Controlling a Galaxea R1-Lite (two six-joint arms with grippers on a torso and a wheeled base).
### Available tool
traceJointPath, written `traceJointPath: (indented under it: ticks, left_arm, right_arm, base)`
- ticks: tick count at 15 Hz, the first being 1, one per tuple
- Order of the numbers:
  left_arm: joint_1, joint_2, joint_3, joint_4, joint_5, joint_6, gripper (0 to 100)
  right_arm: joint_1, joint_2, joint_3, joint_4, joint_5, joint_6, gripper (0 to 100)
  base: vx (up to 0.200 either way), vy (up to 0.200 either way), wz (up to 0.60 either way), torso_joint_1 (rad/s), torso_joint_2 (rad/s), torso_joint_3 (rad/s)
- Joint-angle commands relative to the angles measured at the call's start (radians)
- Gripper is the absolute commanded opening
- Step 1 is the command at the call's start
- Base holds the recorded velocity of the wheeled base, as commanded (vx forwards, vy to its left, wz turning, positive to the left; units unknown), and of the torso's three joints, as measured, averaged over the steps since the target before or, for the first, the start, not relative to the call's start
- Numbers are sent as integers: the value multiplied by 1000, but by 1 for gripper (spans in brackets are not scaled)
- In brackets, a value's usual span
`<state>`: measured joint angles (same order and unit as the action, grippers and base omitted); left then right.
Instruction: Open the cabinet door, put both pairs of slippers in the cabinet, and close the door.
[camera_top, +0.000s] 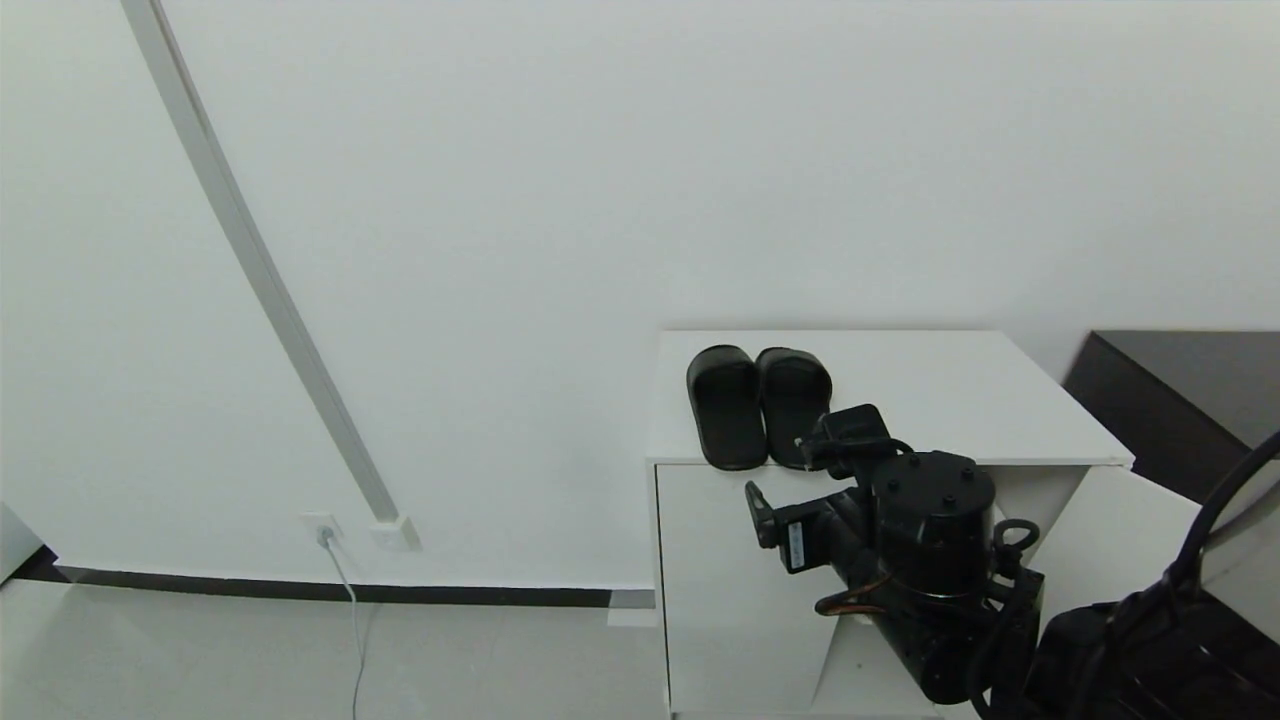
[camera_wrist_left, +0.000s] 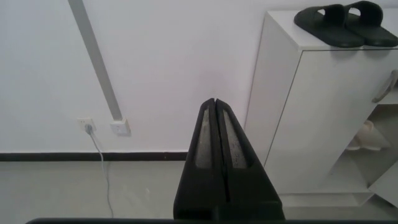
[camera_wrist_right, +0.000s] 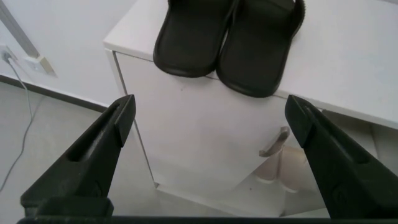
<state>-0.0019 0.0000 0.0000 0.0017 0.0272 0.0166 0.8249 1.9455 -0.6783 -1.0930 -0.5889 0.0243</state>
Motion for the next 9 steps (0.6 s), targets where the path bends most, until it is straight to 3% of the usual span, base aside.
traceJointPath:
  ticks: [1,4,6,9]
  left_arm:
    - [0,0,0,0,2,-10,0]
    - [0,2,0,0,-3,-10,0]
    - [0,0,0,0,-3,-10,0]
    - [0,2,0,0,-3,-10,0]
  right_arm:
    - [-12,12,-1,-2,0,2,100]
    - [-33,32,-17,-2,1,-1,100]
    - [-43,58,-102,18,0,6,100]
    - [-58,58,-270,269,-2,129,100]
  base:
    - [0,0,0,163,-364,-198]
    - [0,0,0,165,-362,-196]
    - [0,0,0,166,-347,-183]
    - [0,0,0,162,-341,-181]
